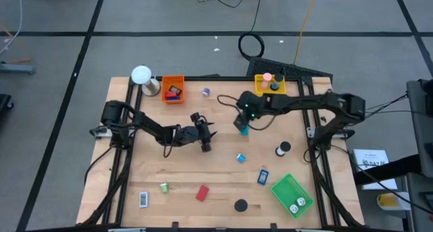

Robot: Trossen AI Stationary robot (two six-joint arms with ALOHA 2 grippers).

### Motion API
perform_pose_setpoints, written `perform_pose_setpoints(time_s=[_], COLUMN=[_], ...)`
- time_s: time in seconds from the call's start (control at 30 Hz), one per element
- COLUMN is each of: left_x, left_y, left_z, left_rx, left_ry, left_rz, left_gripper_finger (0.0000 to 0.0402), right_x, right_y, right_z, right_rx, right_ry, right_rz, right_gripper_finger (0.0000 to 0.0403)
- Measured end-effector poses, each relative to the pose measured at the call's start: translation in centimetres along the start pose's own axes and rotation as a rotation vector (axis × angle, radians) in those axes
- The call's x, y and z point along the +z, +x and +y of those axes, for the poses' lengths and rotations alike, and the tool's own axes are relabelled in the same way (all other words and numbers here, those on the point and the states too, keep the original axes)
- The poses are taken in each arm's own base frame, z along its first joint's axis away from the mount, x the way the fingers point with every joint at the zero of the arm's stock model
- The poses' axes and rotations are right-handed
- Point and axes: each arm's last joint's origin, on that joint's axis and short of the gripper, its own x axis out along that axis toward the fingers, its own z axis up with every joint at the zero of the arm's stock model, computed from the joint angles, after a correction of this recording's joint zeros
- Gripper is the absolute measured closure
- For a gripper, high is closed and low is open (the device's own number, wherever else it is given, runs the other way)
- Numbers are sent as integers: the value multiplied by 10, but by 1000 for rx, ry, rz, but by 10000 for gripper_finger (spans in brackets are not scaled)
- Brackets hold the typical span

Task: Pick & Place Office items
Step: Put the top green charger adapter into the green bin

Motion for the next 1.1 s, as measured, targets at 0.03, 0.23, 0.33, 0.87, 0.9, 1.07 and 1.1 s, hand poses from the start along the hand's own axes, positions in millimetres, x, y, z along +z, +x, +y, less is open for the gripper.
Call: perform_pose_setpoints(time_s=[0.03, 0.23, 0.33, 0.87, 0.9, 1.07, 1.1], left_x=[-2, -8, -9, -14, -15, -17, -17], left_y=[-1, -4, -5, -5, -5, -6, -6], left_z=[0, 0, -1, 0, 0, 1, 1], left_rx=[-14, -29, -37, -33, -27, -21, -21], left_ry=[0, -13, -11, -48, -64, -109, -107], left_rz=[4, 11, 10, 55, 71, 68, 56], left_gripper_finger=[218, 277, 296, 309, 309, 309, 309], right_x=[-2, -36, -57, -99, -99, -99, -99], right_y=[-6, -17, -11, 11, 11, 11, 10], right_z=[3, 12, 11, -5, -4, -5, -5], right_rx=[-18, -136, -152, -156, -156, -162, -163], right_ry=[-18, -130, -170, -180, -181, -163, -162], right_rz=[14, 194, 259, 292, 292, 291, 293], right_gripper_finger=[274, 274, 274, 253, 246, 208, 201])
